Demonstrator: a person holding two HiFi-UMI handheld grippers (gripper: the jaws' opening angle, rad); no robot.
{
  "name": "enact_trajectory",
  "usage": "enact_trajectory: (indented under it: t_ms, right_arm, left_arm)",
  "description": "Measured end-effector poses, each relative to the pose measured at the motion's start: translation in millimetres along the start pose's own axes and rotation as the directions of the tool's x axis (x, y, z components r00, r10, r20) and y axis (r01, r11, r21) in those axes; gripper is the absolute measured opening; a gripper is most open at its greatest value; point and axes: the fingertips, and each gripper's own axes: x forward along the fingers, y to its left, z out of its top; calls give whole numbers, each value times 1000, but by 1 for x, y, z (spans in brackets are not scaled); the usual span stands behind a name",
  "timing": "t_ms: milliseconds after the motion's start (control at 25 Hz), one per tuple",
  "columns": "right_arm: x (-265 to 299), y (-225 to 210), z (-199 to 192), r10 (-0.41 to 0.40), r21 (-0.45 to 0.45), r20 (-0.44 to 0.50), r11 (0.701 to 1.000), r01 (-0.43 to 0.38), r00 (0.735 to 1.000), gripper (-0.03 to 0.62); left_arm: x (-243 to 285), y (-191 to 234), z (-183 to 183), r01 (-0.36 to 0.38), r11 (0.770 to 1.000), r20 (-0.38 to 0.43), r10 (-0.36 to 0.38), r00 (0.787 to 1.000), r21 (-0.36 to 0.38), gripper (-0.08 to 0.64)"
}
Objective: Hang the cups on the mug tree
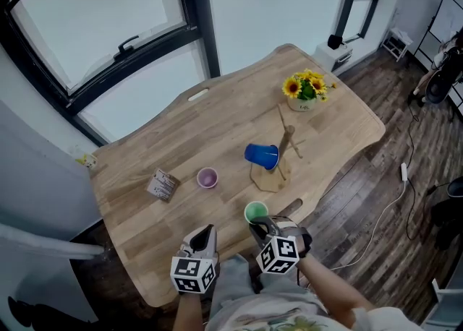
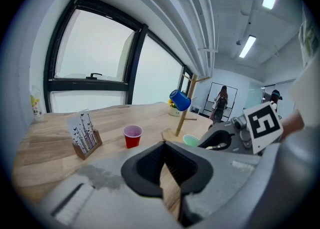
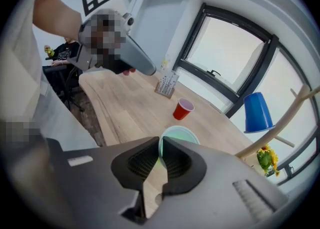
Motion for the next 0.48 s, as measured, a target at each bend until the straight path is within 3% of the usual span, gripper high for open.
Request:
enact_trajectory:
  t_ms: [480]
  right_arm:
    - [-45, -43, 53, -55, 142, 158, 989, 32, 986, 25]
  left_arm:
    - [-1, -4, 6, 5, 1000, 15, -5, 1000, 7, 5]
